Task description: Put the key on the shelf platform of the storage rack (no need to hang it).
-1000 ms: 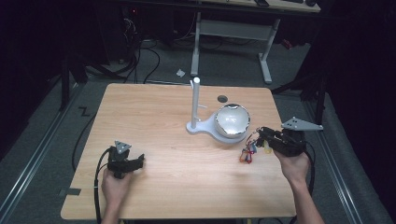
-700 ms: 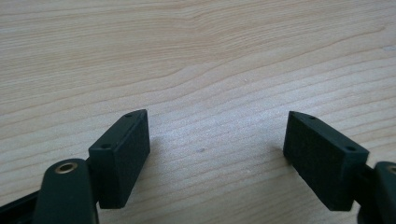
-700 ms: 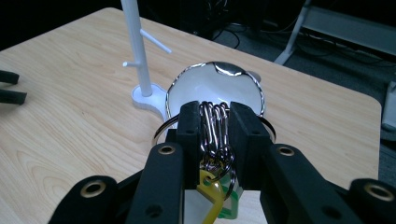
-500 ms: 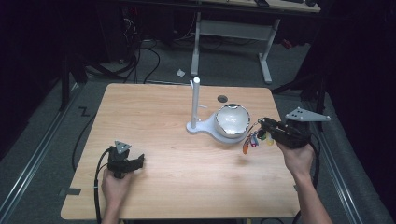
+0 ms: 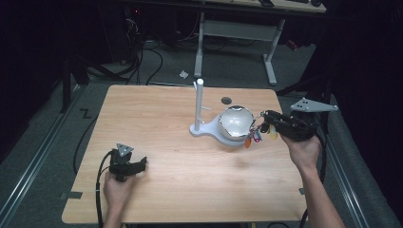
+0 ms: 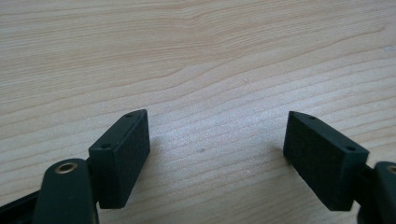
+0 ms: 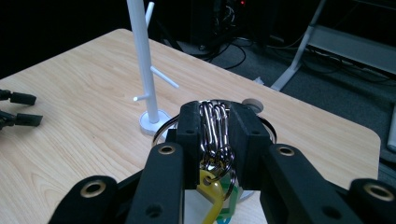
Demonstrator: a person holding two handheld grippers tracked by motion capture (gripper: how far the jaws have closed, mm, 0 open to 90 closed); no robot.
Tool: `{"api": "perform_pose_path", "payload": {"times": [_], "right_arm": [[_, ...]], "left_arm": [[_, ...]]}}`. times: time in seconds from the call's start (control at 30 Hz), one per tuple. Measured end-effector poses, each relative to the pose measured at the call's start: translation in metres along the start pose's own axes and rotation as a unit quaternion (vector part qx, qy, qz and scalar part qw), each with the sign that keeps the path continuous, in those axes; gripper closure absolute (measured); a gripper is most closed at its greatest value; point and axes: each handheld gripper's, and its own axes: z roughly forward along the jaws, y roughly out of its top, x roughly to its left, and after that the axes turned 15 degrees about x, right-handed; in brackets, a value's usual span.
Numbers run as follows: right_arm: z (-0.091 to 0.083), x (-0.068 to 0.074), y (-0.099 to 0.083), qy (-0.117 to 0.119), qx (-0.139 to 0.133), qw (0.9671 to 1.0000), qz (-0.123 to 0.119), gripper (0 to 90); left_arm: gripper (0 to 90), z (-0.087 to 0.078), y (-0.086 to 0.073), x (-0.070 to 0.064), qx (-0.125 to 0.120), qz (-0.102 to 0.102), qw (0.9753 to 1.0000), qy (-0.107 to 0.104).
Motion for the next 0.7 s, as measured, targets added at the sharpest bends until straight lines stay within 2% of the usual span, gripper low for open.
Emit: {"api": "perform_pose_path", "payload": {"times": [0.7], "right_arm": [[0.0,-0.005,0.037,0.006,-0.011,0.9999,-0.005,75.6]], "left_arm": [[23.1,0.0,0.0,0.0,0.0,0.0,1.0,0.0]]}}
